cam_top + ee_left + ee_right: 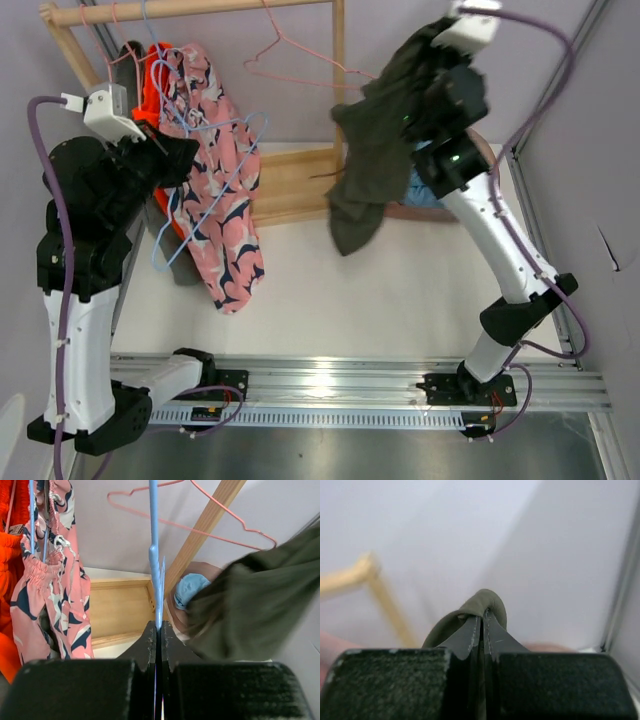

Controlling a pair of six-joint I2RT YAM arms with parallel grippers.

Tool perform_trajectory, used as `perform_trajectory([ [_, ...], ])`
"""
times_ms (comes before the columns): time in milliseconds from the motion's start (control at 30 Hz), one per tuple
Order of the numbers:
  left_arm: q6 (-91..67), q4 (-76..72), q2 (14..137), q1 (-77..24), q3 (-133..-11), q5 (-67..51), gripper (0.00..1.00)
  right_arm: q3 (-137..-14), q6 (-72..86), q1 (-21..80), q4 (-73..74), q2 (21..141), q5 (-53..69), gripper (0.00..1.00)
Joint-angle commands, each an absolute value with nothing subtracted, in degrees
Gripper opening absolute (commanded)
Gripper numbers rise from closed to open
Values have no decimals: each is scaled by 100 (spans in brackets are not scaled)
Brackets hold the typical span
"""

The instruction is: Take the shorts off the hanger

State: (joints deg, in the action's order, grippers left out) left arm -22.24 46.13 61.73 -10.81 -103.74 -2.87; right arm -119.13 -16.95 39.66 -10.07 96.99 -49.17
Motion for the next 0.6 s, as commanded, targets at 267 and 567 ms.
perform_trajectory([
  [267,-2074,4210,6407,-1134,-10169,130,0,-13307,-177,1627,-18,10748,-3305,0],
  [567,-2039,3999,6583,-1151,-10064,325,0,-13684,281,1239,-18,11610,-2751,0],
])
